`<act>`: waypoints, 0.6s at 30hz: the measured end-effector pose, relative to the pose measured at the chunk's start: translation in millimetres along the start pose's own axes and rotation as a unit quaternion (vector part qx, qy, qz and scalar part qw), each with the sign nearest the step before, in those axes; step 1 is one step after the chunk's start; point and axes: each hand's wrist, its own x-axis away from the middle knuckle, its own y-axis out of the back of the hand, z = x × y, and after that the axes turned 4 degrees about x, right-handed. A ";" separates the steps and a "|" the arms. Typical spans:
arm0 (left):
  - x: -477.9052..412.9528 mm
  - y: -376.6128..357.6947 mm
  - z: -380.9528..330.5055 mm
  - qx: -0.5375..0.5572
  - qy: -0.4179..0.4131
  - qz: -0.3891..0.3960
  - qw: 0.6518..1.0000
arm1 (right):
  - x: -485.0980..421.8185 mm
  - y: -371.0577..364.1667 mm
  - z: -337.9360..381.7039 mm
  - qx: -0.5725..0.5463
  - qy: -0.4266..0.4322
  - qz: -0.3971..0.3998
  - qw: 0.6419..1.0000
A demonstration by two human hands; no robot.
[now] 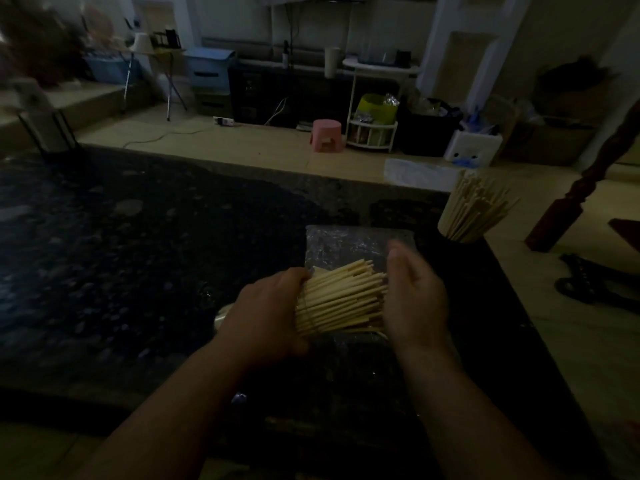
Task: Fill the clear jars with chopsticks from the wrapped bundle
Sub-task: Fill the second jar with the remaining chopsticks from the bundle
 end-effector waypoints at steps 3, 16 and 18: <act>0.1 0.7 1.1 0.016 0.010 -0.011 1.000 | 12.7 -7.6 -6.0 0.112 0.056 0.130 0.984; -0.7 6.5 4.8 0.044 0.035 -0.019 0.998 | -3.7 1.0 -9.7 -0.007 0.038 0.128 0.991; -1.2 8.2 6.1 0.082 0.050 -0.039 0.995 | -12.4 7.4 -11.8 0.006 0.034 0.090 0.995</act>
